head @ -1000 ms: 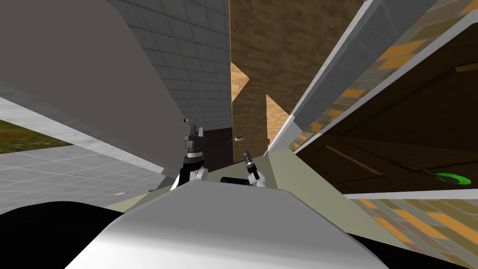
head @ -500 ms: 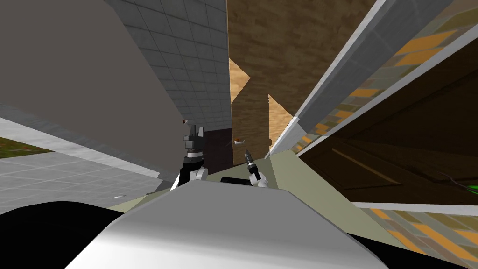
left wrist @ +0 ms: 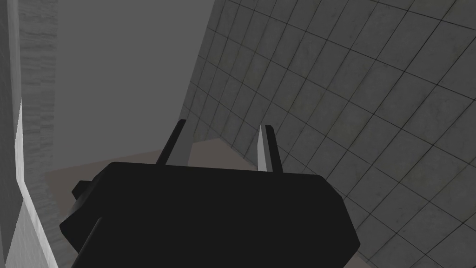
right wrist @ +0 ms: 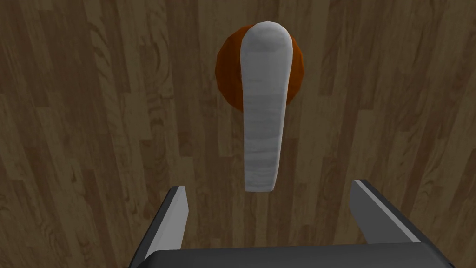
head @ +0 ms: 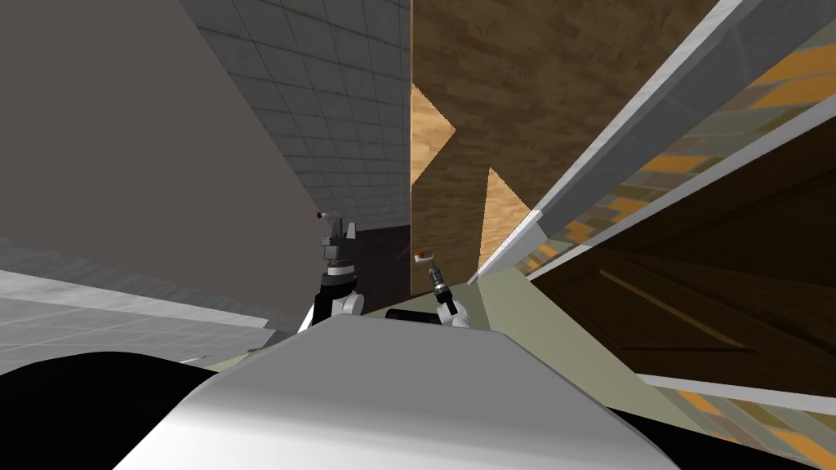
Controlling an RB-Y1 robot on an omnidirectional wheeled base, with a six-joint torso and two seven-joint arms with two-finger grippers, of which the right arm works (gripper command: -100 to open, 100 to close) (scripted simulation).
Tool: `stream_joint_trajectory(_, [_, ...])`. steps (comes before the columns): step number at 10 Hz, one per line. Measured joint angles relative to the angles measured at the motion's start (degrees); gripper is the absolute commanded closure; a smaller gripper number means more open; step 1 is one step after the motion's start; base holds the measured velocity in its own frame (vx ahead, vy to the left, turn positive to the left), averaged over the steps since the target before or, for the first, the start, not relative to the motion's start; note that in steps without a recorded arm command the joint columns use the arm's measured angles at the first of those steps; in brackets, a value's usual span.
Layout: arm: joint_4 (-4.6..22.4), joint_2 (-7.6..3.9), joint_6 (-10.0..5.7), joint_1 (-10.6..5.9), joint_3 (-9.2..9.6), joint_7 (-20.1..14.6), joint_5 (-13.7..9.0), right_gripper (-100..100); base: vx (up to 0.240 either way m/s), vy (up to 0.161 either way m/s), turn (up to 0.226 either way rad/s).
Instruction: Push the door open
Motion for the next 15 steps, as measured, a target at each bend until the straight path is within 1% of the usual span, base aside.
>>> stream_joint_trajectory(2, [0.70, 0.98, -0.41, -0.22, -0.30, 0.17, -0.15, -100, 0.174, 0.082, 0.026])
stream_joint_trajectory(3, [-0.23, 1.44, -0.05, 0.25, -0.26, 0.13, -0.12, -100, 0.073, 0.041, 0.000])
stream_joint_trajectory(4, [-0.38, 1.50, 0.08, 0.29, -0.25, 0.11, -0.11, 100, -0.009, -0.005, -0.001])
stream_joint_trajectory(6, [-0.35, 1.49, -0.10, 0.12, -0.28, 0.09, -0.14, 100, -0.024, -0.014, 0.007])
stream_joint_trajectory(10, [-0.14, 1.45, 0.06, 0.33, -0.22, 0.14, -0.09, 100, 0.013, 0.010, -0.005])
stream_joint_trajectory(11, [0.10, 1.32, 0.12, 0.45, -0.46, 0.34, -0.23, 100, 0.132, 0.081, -0.038])
stream_joint_trajectory(12, [-0.61, 0.86, 0.59, 1.10, -0.49, 0.29, -0.28, 100, 0.154, 0.086, -0.037])
stream_joint_trajectory(13, [-2.49, 0.14, 1.78, 2.00, -0.51, 0.00, -0.32, 100, 0.124, 0.078, -0.029])
stream_joint_trajectory(14, [-1.70, 0.14, 1.44, 1.39, -0.86, 0.10, -0.51, 100, 0.118, 0.077, -0.035])
stream_joint_trajectory(15, [-1.68, 0.11, 1.15, 1.31, -1.21, 0.40, -0.69, 100, 0.142, 0.087, -0.032])
